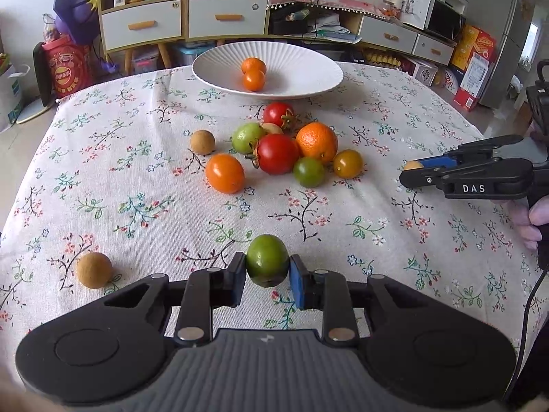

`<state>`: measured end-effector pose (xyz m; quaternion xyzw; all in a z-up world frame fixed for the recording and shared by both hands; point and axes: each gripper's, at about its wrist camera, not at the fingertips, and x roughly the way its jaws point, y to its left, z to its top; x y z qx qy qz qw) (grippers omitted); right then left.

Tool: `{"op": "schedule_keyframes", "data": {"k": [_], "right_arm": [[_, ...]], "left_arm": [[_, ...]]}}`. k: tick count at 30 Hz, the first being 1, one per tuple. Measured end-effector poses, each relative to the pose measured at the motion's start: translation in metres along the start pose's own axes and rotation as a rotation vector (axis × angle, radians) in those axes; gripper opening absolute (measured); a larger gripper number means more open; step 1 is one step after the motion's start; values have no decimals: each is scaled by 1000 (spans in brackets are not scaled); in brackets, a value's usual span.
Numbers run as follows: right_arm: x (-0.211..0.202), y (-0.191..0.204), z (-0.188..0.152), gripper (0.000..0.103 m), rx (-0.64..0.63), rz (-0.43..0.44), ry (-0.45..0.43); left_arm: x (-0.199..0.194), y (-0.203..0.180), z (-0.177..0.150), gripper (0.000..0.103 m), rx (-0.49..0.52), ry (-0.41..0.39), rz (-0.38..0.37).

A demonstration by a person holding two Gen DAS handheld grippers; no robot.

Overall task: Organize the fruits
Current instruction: 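Carry both fruits into the white bowl and open both tools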

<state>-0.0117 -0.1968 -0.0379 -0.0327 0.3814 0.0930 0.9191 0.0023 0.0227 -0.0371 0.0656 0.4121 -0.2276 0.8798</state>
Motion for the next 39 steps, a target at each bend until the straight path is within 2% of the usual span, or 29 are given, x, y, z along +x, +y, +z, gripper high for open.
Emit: {"op": "schedule_keyframes", "data": {"k": [20,31,39], "right_arm": [[-4,21,40,23,5,38,-83],[-2,8,73,23,54,33,-146],[11,-3,89,23,71,-4,-123]], "left_arm": [[9,-13,40,20,22,-65,25],[19,-19,72,20,31,-119,38],[37,-19,94,20,38,-119,40]]}}
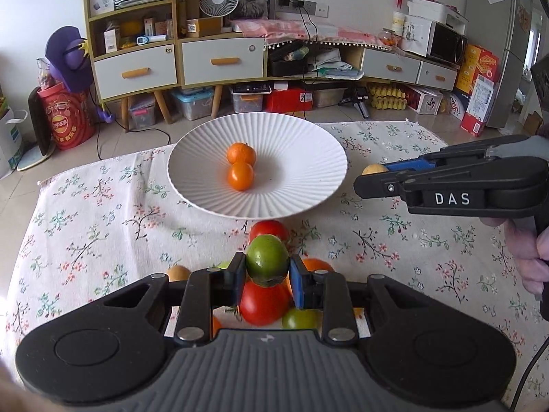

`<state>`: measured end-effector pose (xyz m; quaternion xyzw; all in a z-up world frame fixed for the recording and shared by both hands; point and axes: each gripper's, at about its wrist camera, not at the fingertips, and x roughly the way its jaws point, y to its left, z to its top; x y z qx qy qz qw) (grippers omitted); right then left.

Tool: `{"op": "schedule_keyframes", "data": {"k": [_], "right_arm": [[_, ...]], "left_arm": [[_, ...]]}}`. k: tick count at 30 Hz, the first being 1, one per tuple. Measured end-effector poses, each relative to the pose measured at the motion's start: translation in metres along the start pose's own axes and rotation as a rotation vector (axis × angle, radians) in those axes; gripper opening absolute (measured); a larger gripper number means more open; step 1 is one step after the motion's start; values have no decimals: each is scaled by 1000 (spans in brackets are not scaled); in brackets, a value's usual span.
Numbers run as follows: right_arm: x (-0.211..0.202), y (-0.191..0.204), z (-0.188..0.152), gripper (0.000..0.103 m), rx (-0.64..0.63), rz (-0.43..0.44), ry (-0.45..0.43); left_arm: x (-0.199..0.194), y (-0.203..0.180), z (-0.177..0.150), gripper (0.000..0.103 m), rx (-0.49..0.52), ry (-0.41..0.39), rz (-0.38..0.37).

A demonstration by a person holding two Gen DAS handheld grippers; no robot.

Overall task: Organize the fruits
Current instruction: 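Carry both fruits into the white bowl and open both tools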

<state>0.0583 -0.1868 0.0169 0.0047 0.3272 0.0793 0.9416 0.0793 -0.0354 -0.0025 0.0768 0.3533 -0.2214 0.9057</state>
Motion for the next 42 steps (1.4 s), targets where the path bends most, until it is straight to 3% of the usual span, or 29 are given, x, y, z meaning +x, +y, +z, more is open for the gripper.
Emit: {"op": "schedule_keyframes", "data": {"k": [9,23,42], "right_arm": [[20,-16,30,23,105,43,-1],[69,-26,39,23,138,61,60],[91,-31,36,23,152,79,74]], "left_arm": [[29,1,29,20,13,-3,-22],[79,3,48,20,-10,6,-60],[94,10,51,20,-42,4,-87]]}}
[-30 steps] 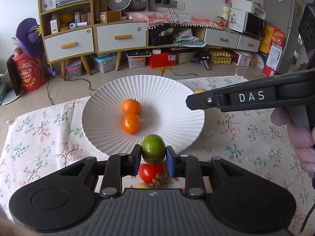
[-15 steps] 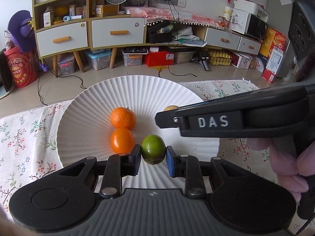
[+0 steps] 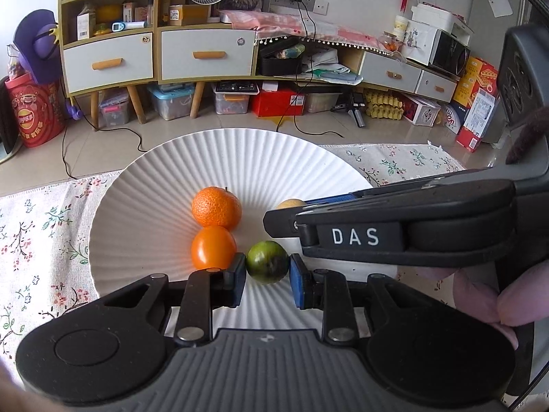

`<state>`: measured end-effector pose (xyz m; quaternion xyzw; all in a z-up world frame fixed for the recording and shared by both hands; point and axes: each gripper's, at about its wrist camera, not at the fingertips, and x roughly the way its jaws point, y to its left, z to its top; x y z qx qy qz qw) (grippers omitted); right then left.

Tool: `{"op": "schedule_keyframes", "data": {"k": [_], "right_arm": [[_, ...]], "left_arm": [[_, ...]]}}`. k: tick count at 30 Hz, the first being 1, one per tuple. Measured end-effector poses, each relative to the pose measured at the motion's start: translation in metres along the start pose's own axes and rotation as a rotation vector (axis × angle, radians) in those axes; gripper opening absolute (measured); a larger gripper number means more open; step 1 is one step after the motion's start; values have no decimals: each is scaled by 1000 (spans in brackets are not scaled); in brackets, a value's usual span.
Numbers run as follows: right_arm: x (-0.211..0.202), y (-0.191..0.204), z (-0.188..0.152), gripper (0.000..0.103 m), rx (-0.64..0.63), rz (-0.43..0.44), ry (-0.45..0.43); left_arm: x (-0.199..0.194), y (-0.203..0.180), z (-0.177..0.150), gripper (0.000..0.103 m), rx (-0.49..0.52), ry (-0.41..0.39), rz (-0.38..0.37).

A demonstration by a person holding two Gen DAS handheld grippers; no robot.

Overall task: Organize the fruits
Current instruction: 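Carry both fruits into the white bowl and open both tools, then withdraw both tools from the bowl toward the remaining fruits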

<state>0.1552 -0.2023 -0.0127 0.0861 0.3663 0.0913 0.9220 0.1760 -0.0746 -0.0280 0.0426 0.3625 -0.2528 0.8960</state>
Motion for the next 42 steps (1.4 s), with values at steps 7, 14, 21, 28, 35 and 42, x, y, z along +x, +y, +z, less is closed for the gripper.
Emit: {"op": "schedule_keyframes", "data": {"k": [7,14,21,28,35,42], "right_arm": [[-4,3,2,29,6,7,-2],[-16,6,5,41,11,-6,-16],[-35,10,3,54,18,-28,-26],[-54,18,-4,68,14,-35,-30],[-71,30,-11,77,-14,-42,-26],[-86,37,-19,89,-9,-56,-39]], "left_arm": [[-1,0,0,20,25,-1,11],[-11,-3,0,34,39,-1,25],[-32,-2,-1,49,52,5,44],[-56,-3,-7,61,56,4,65],[-78,-5,-15,79,65,-1,90],[-93,-7,-26,91,68,22,111]]}}
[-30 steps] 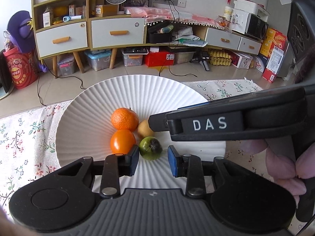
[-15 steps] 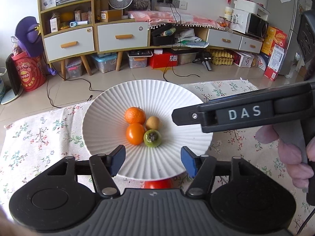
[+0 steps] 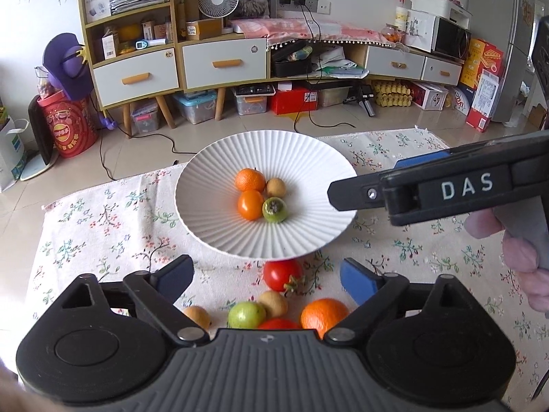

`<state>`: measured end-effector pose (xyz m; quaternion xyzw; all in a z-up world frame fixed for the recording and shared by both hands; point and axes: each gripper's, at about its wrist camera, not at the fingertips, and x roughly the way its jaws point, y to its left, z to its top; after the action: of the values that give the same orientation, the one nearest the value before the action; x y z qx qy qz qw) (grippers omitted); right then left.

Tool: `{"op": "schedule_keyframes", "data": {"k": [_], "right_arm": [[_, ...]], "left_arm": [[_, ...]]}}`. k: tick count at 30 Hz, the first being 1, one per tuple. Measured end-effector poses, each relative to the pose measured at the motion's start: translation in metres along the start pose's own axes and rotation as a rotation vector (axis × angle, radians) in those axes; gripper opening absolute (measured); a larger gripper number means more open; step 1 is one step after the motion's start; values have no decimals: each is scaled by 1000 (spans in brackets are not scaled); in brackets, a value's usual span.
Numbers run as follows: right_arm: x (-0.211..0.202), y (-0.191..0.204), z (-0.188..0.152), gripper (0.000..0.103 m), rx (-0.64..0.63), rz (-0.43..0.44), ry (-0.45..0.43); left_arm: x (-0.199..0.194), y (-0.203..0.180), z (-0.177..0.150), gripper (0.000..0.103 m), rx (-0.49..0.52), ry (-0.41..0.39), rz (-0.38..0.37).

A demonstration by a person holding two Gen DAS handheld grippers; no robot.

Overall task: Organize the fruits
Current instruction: 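Withdraw both tools from the bowl toward the remaining fruits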

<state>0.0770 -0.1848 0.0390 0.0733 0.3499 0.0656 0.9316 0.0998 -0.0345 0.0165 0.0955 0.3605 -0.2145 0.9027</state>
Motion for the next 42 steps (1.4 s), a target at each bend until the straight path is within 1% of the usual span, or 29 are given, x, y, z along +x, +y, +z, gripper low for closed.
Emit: {"op": "schedule_keyframes", "data": {"k": [5,8,11,15,20,24,30,36,42], "right_arm": [[-9,2,-9,96,8,-19,-13],[-11,1,-16,99,24,-58,-30],[-12,-2,-25,99,35,-65,-30],[-11,0,-32,99,-7,-99,-17],[-12,3,-42,100,-59,-98,-4],[-11,8,-52,101,-122,-106,15],[-9,18,-68,101,-222,-89,41],[-1,31,-84,101,-314,-55,110],[3,36,-91,100,-342,-26,144]], "left_arm": [[-9,2,-8,97,-2,12,21],[-13,3,-16,97,-7,19,33],[-15,8,-27,97,-28,19,38],[-13,12,-38,97,-29,49,52],[-12,16,-54,97,3,68,84],[-13,20,-66,97,9,78,101],[-14,25,-79,97,11,64,104],[-13,25,-83,97,28,34,96],[-5,26,-86,97,30,38,70]]}}
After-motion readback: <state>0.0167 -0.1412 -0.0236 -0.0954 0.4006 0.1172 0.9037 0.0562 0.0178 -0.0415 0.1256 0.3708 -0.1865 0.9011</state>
